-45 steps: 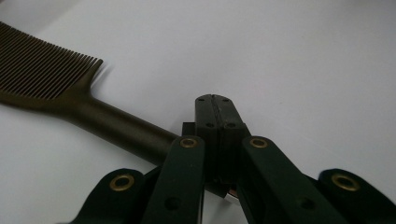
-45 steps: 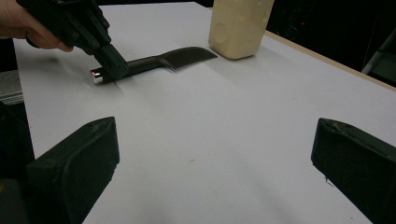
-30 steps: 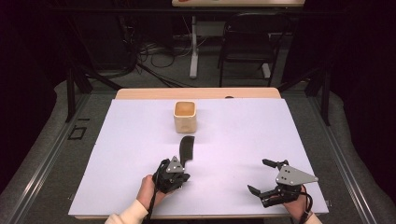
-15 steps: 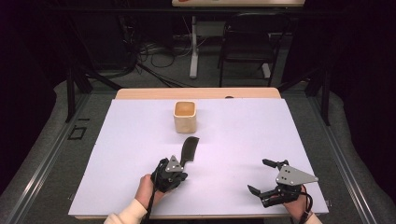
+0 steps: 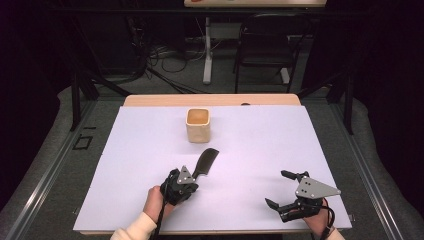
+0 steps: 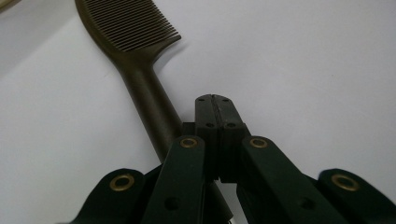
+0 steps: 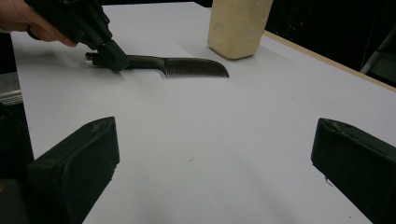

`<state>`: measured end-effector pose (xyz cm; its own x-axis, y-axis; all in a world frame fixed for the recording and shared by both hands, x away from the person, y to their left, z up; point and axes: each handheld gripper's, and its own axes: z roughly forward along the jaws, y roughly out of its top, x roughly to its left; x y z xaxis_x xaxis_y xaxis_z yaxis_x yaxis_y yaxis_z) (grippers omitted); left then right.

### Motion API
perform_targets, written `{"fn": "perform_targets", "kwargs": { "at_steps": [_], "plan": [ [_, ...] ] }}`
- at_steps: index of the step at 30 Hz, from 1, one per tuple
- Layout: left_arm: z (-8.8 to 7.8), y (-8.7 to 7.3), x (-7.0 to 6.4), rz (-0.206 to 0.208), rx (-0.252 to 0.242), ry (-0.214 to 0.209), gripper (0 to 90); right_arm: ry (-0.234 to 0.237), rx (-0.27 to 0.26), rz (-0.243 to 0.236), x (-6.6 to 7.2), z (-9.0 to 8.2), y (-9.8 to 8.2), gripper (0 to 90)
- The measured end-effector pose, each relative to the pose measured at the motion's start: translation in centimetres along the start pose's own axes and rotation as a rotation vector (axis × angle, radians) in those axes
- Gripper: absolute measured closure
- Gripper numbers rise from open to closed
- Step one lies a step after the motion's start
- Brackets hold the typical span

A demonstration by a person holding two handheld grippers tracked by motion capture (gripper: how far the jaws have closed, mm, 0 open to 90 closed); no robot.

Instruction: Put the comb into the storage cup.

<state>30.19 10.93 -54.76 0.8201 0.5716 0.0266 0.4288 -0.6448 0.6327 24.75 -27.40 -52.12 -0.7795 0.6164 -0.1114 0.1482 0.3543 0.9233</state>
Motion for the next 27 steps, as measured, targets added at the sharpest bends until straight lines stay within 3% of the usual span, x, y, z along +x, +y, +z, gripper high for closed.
{"fn": "perform_targets", "kwargs": {
  "at_steps": [27],
  "plan": [
    [0.06, -0.23, 0.62, 0.012, 0.016, 0.069, 88.5, 0.001, 0.004, 0.002, 0.02, 0.04, -0.01, 0.5]
  ]
}}
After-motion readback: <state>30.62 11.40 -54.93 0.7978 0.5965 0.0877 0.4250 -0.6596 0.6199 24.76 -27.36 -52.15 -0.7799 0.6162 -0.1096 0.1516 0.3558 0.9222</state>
